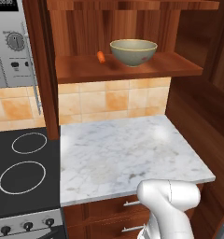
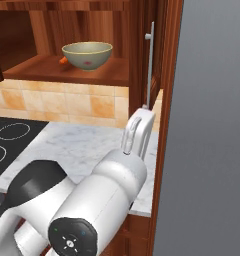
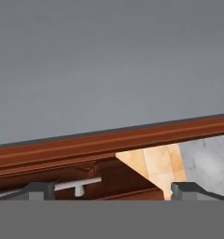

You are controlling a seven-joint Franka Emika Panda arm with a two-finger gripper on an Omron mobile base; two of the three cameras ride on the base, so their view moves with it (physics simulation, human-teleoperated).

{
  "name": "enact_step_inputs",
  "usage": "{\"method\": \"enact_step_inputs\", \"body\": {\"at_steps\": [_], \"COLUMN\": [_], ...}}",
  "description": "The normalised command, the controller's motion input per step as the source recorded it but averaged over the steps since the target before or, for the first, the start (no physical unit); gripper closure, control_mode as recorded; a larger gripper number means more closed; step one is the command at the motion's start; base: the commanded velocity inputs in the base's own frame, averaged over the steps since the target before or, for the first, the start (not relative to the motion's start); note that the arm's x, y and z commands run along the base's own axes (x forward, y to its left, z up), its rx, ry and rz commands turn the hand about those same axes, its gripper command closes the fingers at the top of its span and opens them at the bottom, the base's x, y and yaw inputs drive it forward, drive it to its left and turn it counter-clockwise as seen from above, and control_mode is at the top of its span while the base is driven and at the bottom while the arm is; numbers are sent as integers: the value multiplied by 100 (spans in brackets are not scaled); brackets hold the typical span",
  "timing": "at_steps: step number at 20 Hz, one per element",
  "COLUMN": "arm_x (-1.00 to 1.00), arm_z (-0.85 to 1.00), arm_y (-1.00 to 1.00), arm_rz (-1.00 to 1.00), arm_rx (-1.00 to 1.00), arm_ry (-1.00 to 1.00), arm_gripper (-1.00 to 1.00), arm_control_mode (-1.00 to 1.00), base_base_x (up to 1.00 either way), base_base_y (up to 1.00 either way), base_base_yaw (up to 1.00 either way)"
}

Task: Pick the mug and place it in the sink. Pick the bowl and place it in the open cabinet and then close the cabinet.

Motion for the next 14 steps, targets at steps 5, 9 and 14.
{"method": "enact_step_inputs", "body": {"at_steps": [5, 9, 14], "arm_x": [31, 32, 28], "arm_z": [-2, -1, -4], "arm_y": [0, -5, 0], "arm_rz": [0, 0, 0], "arm_rx": [0, 0, 0], "arm_ry": [4, 2, 0], "arm_gripper": [-100, -100, -100], "arm_control_mode": [-100, -100, -100], "base_base_x": [0, 0, 0], "base_base_y": [0, 0, 0], "base_base_yaw": [0, 0, 0]}}
